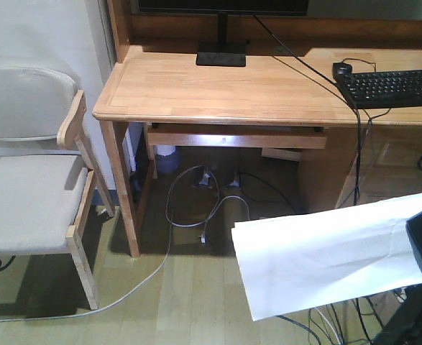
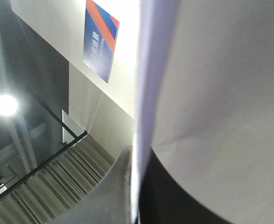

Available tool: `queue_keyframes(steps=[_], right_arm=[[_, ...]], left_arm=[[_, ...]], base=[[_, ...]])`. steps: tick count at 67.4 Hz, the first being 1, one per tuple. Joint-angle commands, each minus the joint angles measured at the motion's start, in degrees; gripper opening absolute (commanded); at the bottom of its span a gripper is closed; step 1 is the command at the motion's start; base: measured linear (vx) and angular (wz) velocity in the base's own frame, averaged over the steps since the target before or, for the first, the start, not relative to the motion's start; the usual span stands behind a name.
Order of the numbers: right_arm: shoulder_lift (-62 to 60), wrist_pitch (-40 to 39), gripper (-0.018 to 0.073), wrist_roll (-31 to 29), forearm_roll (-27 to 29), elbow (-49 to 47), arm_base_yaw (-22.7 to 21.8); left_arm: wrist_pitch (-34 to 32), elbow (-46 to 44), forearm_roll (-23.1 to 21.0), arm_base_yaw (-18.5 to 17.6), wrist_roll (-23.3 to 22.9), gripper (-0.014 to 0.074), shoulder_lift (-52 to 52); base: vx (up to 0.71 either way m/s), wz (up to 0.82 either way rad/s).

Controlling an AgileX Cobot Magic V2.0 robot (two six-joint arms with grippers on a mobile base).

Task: Grab stapler and paper to desk for stapling
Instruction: 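Drive the base up to the wooden desk with the monitor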

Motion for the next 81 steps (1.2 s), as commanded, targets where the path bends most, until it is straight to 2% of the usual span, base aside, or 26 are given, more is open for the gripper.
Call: queue_keyframes(steps=[1,81], right_arm=[[0.2,-3.9,-0.0005,-0.5,0.3,1.4,-0.1],[0.2,-3.8,-0.0005,-0.5,0.3,1.4,-0.1]], left_arm=[[-6.3,-1.7,-0.6,-0.2,-0.1,-0.0006,0.6],[-6.3,-1.7,-0.6,-0.2,-0.1,-0.0006,0.6]], base=[[0.18,0.04],[0.14,-0.06]])
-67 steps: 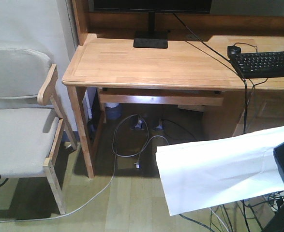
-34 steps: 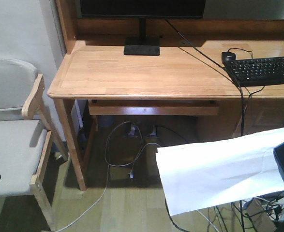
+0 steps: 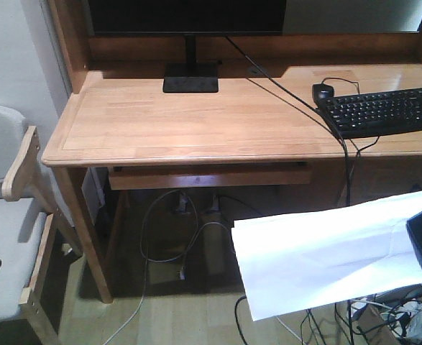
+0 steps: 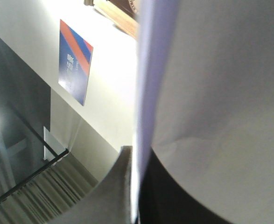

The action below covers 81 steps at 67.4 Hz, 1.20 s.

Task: Grab stapler and paper to desk for stapling
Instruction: 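Drive the base up to the wooden desk with the monitor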

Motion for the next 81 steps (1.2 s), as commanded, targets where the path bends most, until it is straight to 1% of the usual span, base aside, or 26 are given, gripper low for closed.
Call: queue_keyframes(steps=[1,33,81], right_arm=[[0.2,-3.7,-0.0005,-0.5,0.3,1.4,-0.1],[0.2,-4.0,-0.0005,-0.5,0.3,1.4,-0.1],[0.2,-4.0,-0.0005,-0.5,0.3,1.4,-0.1]], left_arm=[[-6.3,-1.7,-0.6,-0.2,-0.1,-0.0006,0.6],[-6.3,-1.7,-0.6,-0.2,-0.1,-0.0006,0.6],[-6.3,-1.7,-0.6,-0.2,-0.1,-0.0006,0.6]], base=[[0.12,-0.09],[0.12,-0.06],[0.12,0.04]])
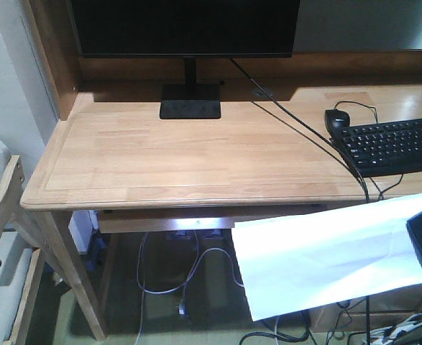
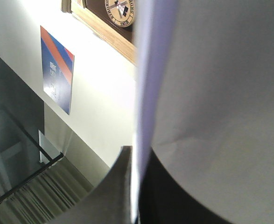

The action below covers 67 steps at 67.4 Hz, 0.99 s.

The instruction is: Grab stapler and paper to desk for stapling

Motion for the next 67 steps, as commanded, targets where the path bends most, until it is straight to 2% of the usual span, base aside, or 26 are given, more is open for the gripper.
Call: queue_keyframes(steps=[1,67], right_arm=[[0.2,-4.0,-0.0005,-0.5,0.3,1.4,-0.1],[0.2,-3.9,-0.0005,-0.5,0.3,1.4,-0.1]], left_arm=[[-6.3,-1.7,-0.6,-0.2,-0.1,-0.0006,0.6],[-6.3,-1.7,-0.6,-0.2,-0.1,-0.0006,0.6]], base=[[0.09,0.04],[0.08,0.03]])
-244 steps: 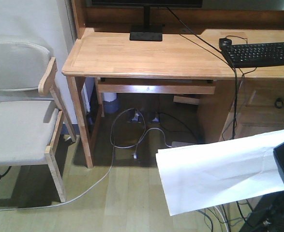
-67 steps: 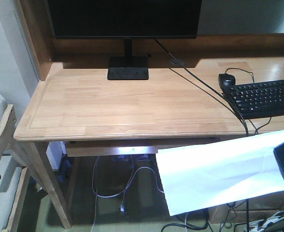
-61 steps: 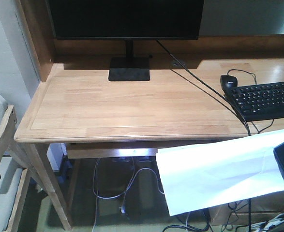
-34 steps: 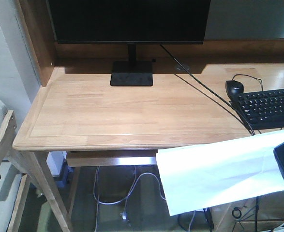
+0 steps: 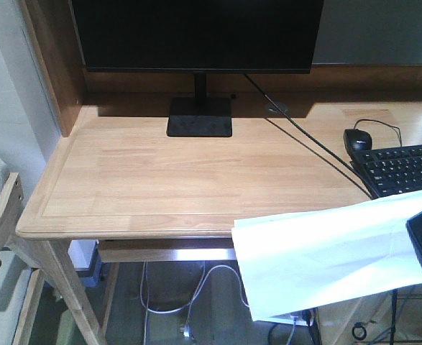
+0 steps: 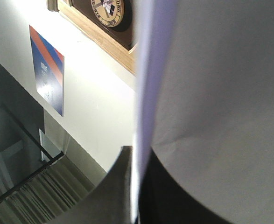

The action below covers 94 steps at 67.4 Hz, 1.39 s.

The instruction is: Grab stapler and paper to desk for stapling

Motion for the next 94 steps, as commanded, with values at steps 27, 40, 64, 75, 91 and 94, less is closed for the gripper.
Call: queue_keyframes(steps=[27,40,64,75,91,94], right_arm=[[0.2,-3.9,-0.0005,-0.5,0.3,1.4,-0.1],[0.2,-3.9,-0.0005,-0.5,0.3,1.4,-0.1],[0.2,-4.0,-0.0005,-0.5,0.3,1.4,-0.1],[0.2,-4.0,-0.0005,-0.5,0.3,1.4,-0.1],[0.2,-4.0,-0.0005,-0.5,0.3,1.4,-0.1],[0.2,-4.0,-0.0005,-0.5,0.3,1.4,-0.1]], left_arm=[[-6.3,-1.7,-0.6,-0.2,-0.1,-0.0006,0.6],[-6.3,-1.7,-0.6,-0.2,-0.1,-0.0006,0.6],[-6.3,-1.7,-0.6,-0.2,-0.1,-0.0006,0.6],[-6.3,-1.7,-0.6,-0.2,-0.1,-0.0006,0.6],[-6.3,-1.7,-0.6,-0.2,-0.1,-0.0006,0.6],[-6.3,-1.7,-0.6,-0.2,-0.1,-0.0006,0.6]], base=[[0.07,0.01],[0.08,0.00],[0.09,0.00],[0.09,-0.01],[0.09,-0.01],[0.08,0.00]])
